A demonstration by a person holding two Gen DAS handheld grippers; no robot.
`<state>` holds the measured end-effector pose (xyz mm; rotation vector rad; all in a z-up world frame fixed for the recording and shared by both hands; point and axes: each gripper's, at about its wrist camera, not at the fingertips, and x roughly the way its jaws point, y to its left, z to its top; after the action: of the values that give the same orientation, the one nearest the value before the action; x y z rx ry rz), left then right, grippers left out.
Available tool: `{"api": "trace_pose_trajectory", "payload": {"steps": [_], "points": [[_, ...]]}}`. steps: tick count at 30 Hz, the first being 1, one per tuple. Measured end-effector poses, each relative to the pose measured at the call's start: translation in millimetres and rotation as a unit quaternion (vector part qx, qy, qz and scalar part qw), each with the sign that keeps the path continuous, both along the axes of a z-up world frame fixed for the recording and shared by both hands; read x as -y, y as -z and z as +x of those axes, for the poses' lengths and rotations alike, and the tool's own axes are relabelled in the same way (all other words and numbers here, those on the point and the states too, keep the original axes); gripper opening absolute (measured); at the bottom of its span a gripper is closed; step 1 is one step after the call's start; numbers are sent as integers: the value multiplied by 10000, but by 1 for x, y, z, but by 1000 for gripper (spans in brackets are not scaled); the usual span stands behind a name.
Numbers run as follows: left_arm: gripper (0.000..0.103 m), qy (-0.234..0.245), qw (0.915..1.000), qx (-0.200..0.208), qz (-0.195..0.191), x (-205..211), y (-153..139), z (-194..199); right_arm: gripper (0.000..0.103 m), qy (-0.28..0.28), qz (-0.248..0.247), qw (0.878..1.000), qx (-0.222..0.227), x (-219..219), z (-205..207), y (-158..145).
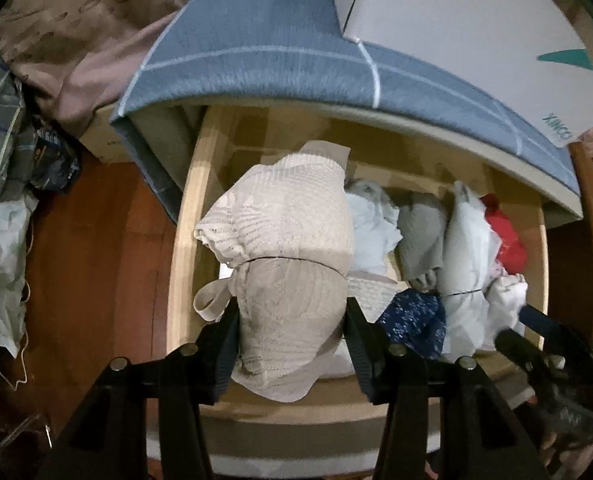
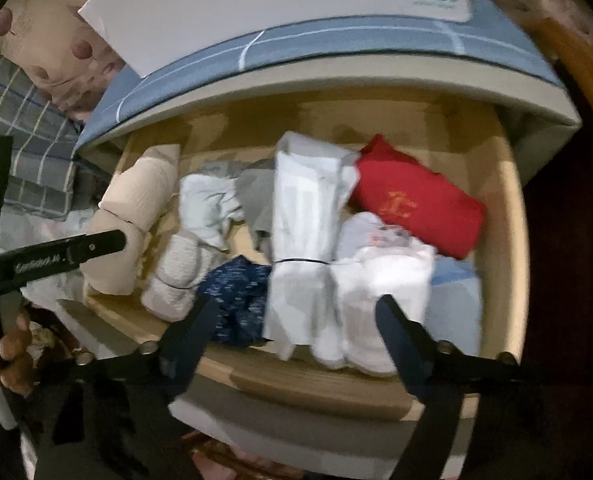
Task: Take underwear out of drawer
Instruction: 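Grasp the white rolled garment with black band with the right tool while the left lifts the cream underwear, then carry the cream underwear into the white box and open the left tool while the right holds the white roll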
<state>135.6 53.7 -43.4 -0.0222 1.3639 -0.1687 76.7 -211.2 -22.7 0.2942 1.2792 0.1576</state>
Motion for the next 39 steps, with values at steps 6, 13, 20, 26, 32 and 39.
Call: {"api": "trace_pose_trajectory", "payload": {"steps": [6,13,20,26,32,39], "points": [[50,57,9998,63,-158,5,-17,-15,66,91,160,9994,-281,-9,25,5],[50,19,9997,105,-211,-5,-22,-17,52,163,3,9977,-653,-15,45,29],[50,2,9998,124,-159,-9,-22,-18,50,96,-318,9959,-846,-21,60,51],[50,23,9998,126,-171,-8,-25,-20,50,-117,-727,9923,-998,-36,64,71],[50,24,9996,194,-191,-5,-33,-20,37,-187,-987,9900,-994,-41,64,75],[50,36,9994,283,-181,-4,-44,-23,33,43,-604,9953,-754,-18,41,59]]}}
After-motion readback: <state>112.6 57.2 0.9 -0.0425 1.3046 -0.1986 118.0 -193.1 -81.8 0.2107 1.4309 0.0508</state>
